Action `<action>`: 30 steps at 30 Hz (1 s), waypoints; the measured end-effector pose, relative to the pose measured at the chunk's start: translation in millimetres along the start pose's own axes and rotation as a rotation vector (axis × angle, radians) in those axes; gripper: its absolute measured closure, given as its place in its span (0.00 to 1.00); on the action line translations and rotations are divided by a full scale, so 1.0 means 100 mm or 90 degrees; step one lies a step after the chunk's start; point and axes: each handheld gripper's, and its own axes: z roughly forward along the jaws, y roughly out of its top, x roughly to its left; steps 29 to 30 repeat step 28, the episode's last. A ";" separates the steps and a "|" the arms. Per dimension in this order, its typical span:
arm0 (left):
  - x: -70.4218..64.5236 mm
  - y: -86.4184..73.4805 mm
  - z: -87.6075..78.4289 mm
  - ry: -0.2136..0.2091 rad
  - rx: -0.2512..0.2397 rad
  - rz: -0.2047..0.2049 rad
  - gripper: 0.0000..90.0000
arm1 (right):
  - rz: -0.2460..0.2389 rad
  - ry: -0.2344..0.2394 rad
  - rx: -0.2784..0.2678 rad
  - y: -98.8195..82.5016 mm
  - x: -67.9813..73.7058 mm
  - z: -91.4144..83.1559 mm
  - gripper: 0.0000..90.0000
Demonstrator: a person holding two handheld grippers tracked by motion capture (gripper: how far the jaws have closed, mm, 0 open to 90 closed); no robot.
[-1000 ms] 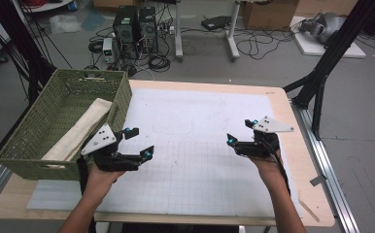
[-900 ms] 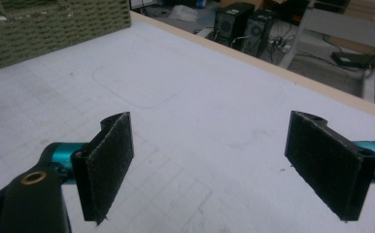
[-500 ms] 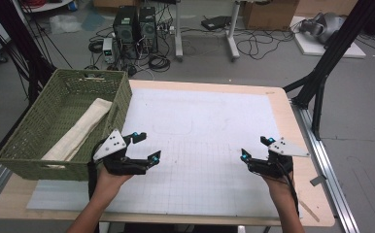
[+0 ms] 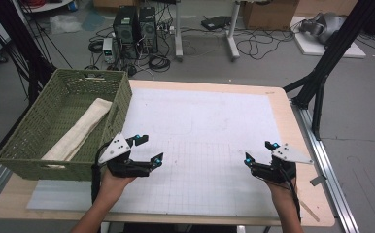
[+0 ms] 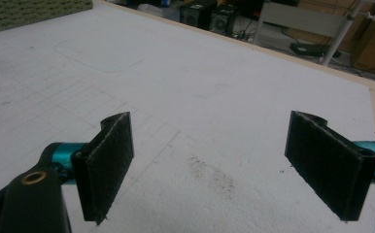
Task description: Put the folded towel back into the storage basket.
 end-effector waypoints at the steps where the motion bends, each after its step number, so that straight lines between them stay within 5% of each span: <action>1: 0.00 -0.01 0.00 0.000 0.002 0.002 0.19 | 0.000 0.000 0.000 0.00 0.00 0.00 0.18; 30: 0.02 -0.04 0.05 0.006 0.011 -0.005 0.19 | 0.008 -0.007 -0.003 -0.02 -0.01 -0.02 0.18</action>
